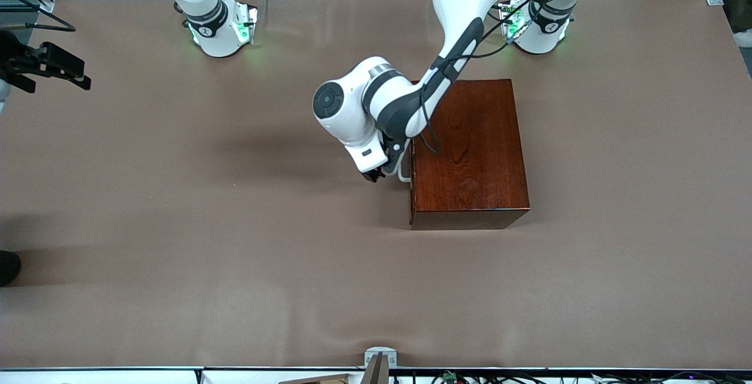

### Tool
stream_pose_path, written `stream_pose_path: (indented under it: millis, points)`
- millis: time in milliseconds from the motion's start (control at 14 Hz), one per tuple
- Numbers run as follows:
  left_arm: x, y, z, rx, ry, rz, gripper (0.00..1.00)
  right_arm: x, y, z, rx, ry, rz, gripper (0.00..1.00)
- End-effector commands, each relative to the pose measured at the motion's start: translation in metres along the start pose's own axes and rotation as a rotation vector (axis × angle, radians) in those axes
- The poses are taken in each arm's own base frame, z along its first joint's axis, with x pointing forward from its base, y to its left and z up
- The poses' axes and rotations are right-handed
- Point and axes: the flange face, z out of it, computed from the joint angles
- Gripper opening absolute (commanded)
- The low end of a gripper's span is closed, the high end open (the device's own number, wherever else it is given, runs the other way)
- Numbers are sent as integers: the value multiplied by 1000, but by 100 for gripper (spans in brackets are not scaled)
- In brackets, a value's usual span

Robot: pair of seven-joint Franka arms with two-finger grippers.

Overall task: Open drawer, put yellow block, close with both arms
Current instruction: 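Push the drawer front with the left gripper into the box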

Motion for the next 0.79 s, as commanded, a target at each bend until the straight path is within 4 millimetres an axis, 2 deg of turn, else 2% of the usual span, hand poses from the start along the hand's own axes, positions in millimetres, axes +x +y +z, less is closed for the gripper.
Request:
stream_pose_path:
  millis: [0,71,143,214,357,500,643,714]
  points:
    - [15,1,-11,9,20,-12,100,-2,1,-4,-4,-2,-8,100]
    - [24,5,-17,-13,11,-19,100,-2,1,-4,-4,-2,-8,100]
    - [34,7,-39,-59,-6,3,100,-1,2,0,1,-9,-9,100]
    - [51,9,-59,-89,-16,36,100,-1,3,0,8,-9,-6,100]
    - [96,11,-98,-139,-34,97,100,-1,6,0,11,-7,0,100]
    - [167,3,-157,-222,-55,147,100,-1,5,0,11,-5,-2,100]
    - [242,-9,-199,-277,-68,201,100,-1,6,1,11,-7,0,100]
    - [276,-17,-209,-275,-70,216,100,-1,6,1,10,-7,0,100]
